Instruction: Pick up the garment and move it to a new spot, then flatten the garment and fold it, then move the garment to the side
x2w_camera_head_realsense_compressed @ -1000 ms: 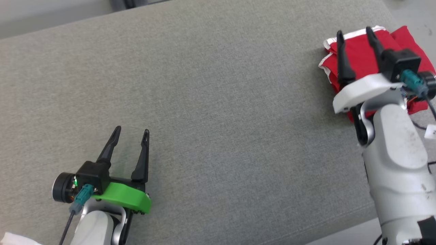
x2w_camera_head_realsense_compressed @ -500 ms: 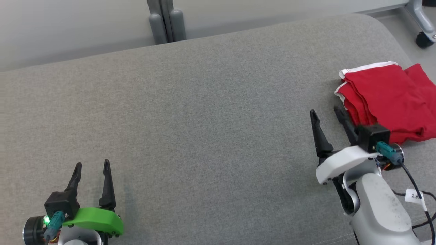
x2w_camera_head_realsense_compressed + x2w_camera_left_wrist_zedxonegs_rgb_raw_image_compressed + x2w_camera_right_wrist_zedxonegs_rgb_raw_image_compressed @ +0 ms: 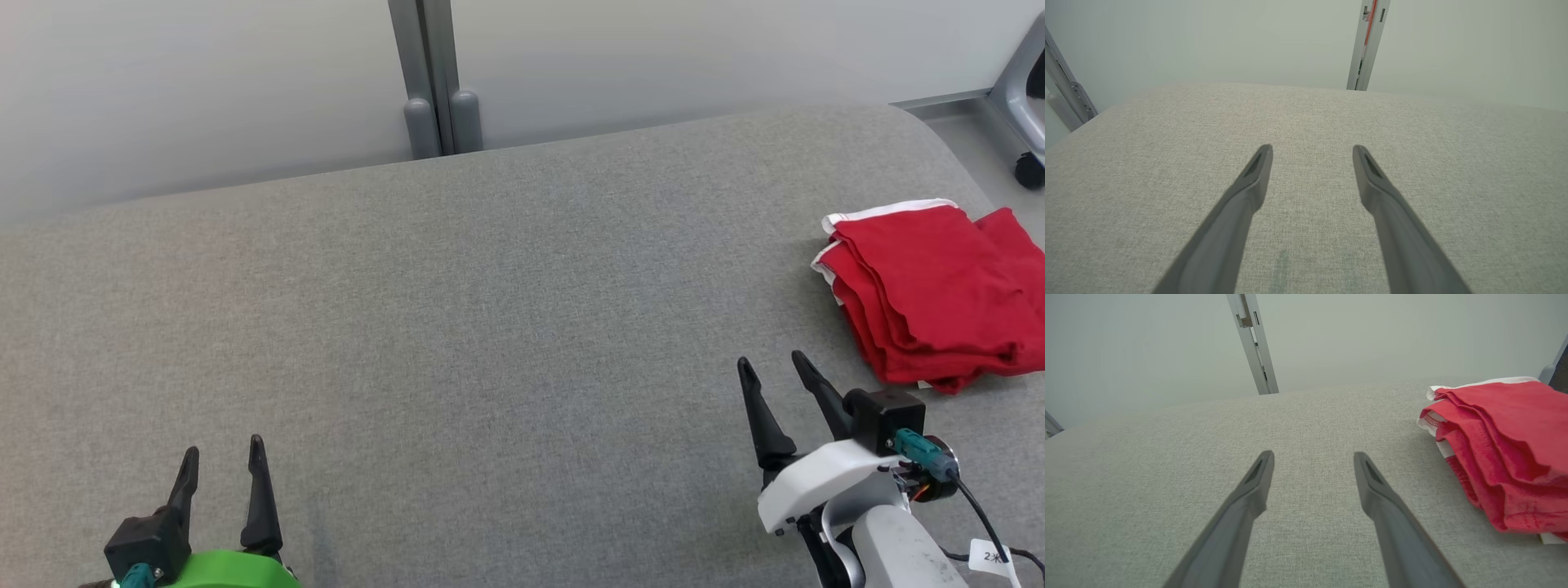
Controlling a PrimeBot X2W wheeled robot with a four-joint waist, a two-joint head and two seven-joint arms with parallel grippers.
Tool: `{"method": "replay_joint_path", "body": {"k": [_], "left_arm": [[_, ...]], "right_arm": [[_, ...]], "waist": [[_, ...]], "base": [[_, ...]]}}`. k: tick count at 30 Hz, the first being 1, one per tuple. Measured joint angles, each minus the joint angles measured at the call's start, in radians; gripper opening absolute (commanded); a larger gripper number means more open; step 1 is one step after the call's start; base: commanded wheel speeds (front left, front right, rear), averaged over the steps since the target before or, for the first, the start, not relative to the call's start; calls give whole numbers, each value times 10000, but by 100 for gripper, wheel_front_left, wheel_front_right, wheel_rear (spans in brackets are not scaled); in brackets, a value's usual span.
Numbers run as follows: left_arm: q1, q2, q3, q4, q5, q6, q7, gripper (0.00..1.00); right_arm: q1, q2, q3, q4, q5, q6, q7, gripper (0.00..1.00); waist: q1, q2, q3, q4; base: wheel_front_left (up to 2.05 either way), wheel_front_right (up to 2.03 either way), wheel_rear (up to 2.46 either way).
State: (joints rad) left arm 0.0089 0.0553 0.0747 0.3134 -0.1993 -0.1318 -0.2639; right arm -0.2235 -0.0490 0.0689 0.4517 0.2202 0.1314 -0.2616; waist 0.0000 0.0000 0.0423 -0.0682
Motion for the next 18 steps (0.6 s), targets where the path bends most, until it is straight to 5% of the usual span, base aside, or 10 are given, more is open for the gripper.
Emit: {"method": "replay_joint_path", "body": {"k": [3, 4, 10, 18], "left_arm": [[96, -15, 6, -23, 0, -2, 0, 100], [139, -23, -8, -12, -2, -2, 0, 0], [230, -144, -73, 506, -10, -2, 19, 0], [217, -153, -29, 489, -1453, -2, 453, 0]], "right_arm": [[152, 0, -4, -27, 8, 0, 0, 100], [184, 0, -4, -17, 8, 0, 0, 0], [577, 79, 10, 445, 15, 0, 82, 0], [642, 82, -188, 286, 1440, 0, 506, 0]], "waist": [[0, 0, -124, 7], [0, 0, -156, 8], [0, 0, -168, 15], [0, 0, -182, 58]], "base": [[0, 0, 0], [0, 0, 0], [0, 0, 0], [0, 0, 0]]}}
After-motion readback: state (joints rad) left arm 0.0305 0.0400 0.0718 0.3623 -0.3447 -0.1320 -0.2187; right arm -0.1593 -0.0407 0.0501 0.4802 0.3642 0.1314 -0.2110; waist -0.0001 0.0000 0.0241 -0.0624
